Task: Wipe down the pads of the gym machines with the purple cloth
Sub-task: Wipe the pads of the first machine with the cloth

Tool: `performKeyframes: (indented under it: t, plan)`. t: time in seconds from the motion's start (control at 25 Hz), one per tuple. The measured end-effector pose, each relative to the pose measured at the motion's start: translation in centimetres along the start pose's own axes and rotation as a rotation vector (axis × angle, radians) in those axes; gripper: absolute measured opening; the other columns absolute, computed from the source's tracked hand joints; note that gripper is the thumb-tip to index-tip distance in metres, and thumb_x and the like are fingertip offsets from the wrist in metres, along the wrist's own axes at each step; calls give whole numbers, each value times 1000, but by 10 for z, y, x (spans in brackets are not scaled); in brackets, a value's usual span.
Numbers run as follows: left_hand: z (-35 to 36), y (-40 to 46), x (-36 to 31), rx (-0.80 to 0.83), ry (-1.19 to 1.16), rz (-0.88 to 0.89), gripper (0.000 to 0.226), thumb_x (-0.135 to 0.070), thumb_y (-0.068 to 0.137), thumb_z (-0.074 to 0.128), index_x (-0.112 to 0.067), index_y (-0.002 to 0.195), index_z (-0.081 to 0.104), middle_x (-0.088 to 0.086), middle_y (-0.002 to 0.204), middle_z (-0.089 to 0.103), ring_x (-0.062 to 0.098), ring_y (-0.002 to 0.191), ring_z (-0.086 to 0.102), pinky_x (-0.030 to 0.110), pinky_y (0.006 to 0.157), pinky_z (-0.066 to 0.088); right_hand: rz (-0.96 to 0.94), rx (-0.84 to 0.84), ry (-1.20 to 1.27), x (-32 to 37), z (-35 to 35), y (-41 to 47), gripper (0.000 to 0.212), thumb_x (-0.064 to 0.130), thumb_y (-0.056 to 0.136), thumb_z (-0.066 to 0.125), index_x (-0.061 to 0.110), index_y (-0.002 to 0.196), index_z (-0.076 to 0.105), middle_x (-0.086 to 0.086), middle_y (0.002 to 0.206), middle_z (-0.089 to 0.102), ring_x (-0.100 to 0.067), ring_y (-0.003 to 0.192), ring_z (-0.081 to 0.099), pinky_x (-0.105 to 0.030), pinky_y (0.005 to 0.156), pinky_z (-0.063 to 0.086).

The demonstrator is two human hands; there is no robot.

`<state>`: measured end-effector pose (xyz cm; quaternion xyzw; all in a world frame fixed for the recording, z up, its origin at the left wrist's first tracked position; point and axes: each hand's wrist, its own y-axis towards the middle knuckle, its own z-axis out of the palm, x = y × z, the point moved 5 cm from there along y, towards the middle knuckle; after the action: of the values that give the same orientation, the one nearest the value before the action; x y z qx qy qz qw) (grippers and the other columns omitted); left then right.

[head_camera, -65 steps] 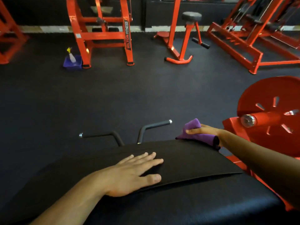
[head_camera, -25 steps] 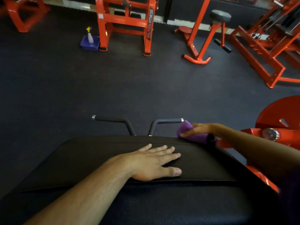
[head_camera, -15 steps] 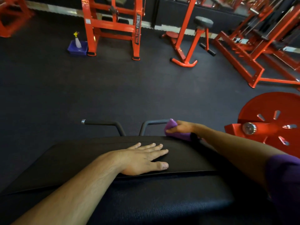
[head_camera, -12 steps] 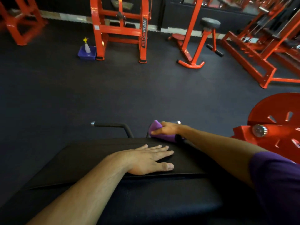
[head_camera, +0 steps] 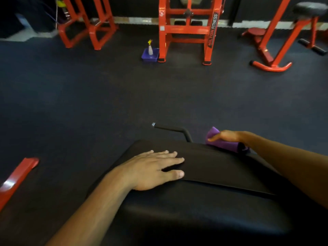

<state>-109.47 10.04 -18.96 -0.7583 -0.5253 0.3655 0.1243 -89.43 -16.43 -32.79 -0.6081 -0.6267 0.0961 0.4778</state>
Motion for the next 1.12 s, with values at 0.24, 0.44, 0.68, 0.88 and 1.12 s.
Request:
performKeyframes:
  t: [0.24, 0.44, 0.68, 0.88, 1.12]
  plan:
    - [0, 8, 7, 22, -26, 23, 65, -74, 98, 35, -53, 159, 22, -27, 168, 7, -7, 154, 0, 37, 129, 0, -250, 105, -7, 146, 74, 23, 29, 30, 101, 56, 18, 127, 56, -5, 128, 56, -20, 114, 54, -30, 93, 40]
    - [-2, 7, 9, 11, -24, 22, 66, -74, 99, 33, -51, 159, 21, -24, 169, 7, -5, 155, 1, 39, 130, 1, -267, 55, -45, 132, 68, 18, 50, 49, 99, 55, 21, 140, 50, -1, 133, 53, -19, 116, 54, -34, 101, 40]
    - [1, 6, 8, 5, 5, 38, 68, -74, 99, 29, -47, 161, 19, -20, 171, 6, 0, 156, 2, 40, 130, 1, 44, 80, -220, 22, 10, -35, 21, 47, 101, 52, 32, 115, 55, 6, 126, 56, -16, 116, 51, -30, 104, 32]
    - [-3, 3, 6, 4, -14, 26, 68, -74, 99, 33, -46, 160, 24, -19, 170, 11, 2, 157, 6, 42, 129, 4, -63, 16, -237, 76, 36, -3, 62, 64, 79, 64, 22, 125, 58, 0, 126, 61, -18, 112, 57, -38, 103, 43]
    - [-9, -12, 12, -71, -26, -64, 76, -80, 94, 35, -45, 160, 26, -19, 169, 19, 8, 157, 16, 49, 127, 16, -107, -11, -181, 119, 58, 18, 61, 59, 91, 60, 22, 138, 49, -6, 134, 54, -23, 115, 55, -37, 91, 44]
